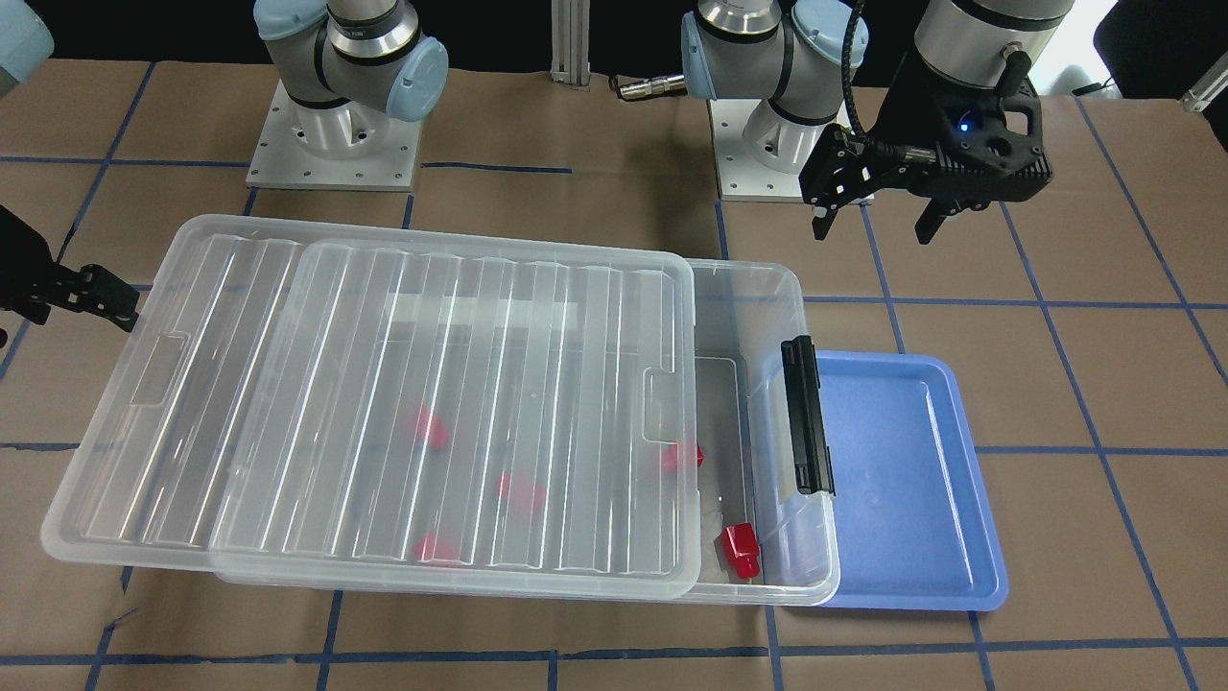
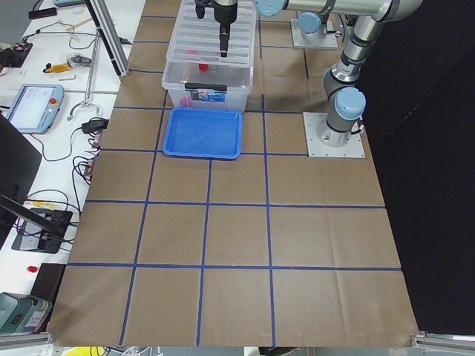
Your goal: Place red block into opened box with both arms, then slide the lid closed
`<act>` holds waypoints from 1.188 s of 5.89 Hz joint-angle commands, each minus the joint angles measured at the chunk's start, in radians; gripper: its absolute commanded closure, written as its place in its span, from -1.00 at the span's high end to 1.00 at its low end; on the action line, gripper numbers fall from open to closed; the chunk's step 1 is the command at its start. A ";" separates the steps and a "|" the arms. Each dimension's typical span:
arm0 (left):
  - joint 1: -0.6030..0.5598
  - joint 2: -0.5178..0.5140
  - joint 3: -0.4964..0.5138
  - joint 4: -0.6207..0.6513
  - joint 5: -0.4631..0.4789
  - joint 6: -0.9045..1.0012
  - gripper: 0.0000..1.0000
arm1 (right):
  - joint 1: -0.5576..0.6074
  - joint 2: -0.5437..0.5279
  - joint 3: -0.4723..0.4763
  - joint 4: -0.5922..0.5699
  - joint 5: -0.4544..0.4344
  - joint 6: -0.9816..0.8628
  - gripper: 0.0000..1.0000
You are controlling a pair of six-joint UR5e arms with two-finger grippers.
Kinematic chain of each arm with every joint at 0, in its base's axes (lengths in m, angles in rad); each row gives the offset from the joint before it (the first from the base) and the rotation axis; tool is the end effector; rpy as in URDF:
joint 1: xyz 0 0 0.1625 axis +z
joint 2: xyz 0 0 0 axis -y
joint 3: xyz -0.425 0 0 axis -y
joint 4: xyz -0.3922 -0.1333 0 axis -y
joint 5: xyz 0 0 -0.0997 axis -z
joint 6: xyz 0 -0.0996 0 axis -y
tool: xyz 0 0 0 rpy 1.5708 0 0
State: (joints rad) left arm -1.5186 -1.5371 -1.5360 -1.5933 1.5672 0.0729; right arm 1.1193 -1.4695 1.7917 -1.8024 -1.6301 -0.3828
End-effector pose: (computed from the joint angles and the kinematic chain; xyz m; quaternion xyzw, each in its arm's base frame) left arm -0.1084 -0.4875 0.5192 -0.0104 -0.9997 0.0231 0.0004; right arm -0.1058 -0.5102 0.3531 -0.0329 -0.9980 -0.0534 0.0087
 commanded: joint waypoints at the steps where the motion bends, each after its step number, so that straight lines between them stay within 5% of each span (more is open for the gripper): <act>1: 0.000 -0.001 -0.001 0.003 -0.001 0.004 0.96 | 0.028 0.000 0.000 0.000 0.001 0.002 1.00; 7: 0.000 -0.001 -0.012 0.016 0.002 -0.001 0.96 | 0.143 0.001 0.000 0.000 0.044 0.090 1.00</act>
State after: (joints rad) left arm -1.5187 -1.5382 -1.5460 -1.5781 1.5663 0.0724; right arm 1.2399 -1.4691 1.7917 -1.8024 -1.5880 -0.2962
